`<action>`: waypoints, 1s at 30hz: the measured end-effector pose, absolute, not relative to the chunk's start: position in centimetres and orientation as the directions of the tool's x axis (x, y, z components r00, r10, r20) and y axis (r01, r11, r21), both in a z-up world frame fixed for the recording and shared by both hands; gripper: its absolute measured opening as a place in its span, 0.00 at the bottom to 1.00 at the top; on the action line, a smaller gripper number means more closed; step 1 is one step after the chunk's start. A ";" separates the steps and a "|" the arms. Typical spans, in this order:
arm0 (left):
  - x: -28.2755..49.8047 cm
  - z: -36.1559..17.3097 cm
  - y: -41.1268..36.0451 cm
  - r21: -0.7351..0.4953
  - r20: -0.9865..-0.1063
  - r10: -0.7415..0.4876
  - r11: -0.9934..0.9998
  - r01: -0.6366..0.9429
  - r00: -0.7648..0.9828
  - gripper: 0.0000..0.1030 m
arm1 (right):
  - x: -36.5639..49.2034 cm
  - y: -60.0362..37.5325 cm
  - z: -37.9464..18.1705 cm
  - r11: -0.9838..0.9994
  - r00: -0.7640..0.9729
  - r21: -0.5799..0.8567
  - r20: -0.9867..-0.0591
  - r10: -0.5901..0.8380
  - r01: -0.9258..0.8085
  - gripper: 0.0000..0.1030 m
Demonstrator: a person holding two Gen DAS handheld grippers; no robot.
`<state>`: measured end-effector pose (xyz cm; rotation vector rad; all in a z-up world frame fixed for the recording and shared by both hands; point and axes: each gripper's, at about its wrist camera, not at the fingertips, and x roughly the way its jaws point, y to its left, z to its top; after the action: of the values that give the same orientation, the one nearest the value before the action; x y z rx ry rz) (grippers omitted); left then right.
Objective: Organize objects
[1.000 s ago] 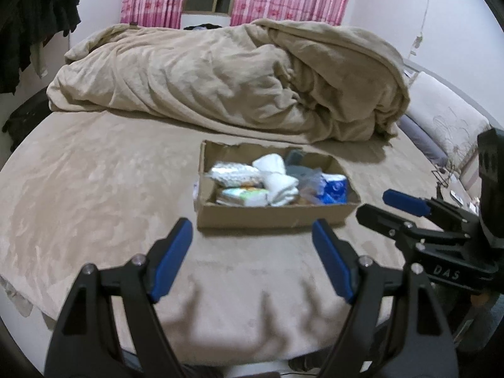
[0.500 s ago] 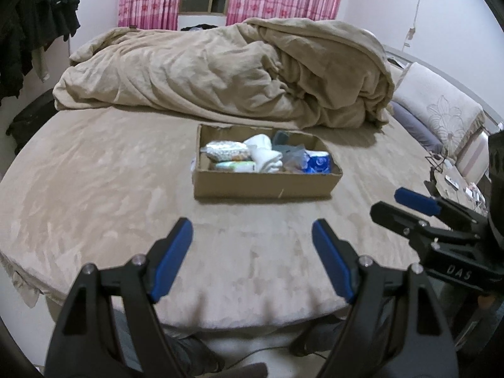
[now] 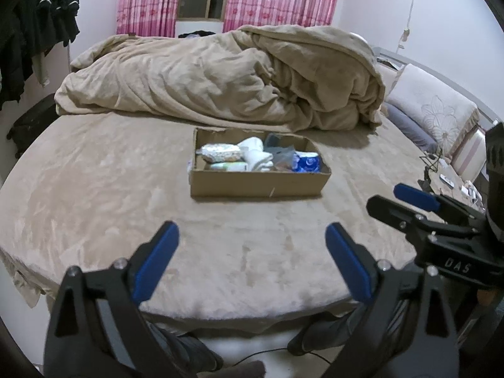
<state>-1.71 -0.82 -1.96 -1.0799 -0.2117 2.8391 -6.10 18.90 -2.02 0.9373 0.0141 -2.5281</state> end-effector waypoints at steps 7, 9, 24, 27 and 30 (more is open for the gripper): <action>-1.6 -1.8 -1.2 -0.159 -0.657 0.121 -0.987 -0.020 -0.744 0.93 | -5.9 19.0 -1.7 -0.904 -0.680 0.139 -0.616 -0.398 0.404 0.77; -1.6 -1.7 -1.4 -0.159 -0.655 0.117 -0.987 -0.015 -0.747 0.93 | -5.9 19.0 -1.6 -0.904 -0.681 0.139 -0.614 -0.398 0.403 0.78; -1.8 -1.3 -2.2 -0.162 -0.649 0.103 -0.987 0.004 -0.754 0.94 | -6.0 19.0 -1.5 -0.905 -0.680 0.142 -0.616 -0.398 0.401 0.78; -1.9 -1.2 -2.3 -0.160 -0.647 0.103 -0.987 0.002 -0.755 0.94 | -6.1 19.0 -1.5 -0.905 -0.679 0.143 -0.616 -0.399 0.402 0.78; -2.1 -1.1 -2.3 -0.160 -0.645 0.105 -0.987 -0.001 -0.757 0.94 | -6.2 19.0 -1.5 -0.904 -0.678 0.143 -0.617 -0.400 0.403 0.78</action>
<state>-2.12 -2.34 -1.11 -1.0729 -0.2312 2.8830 -6.18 18.98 -1.45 0.9302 0.0062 -2.5349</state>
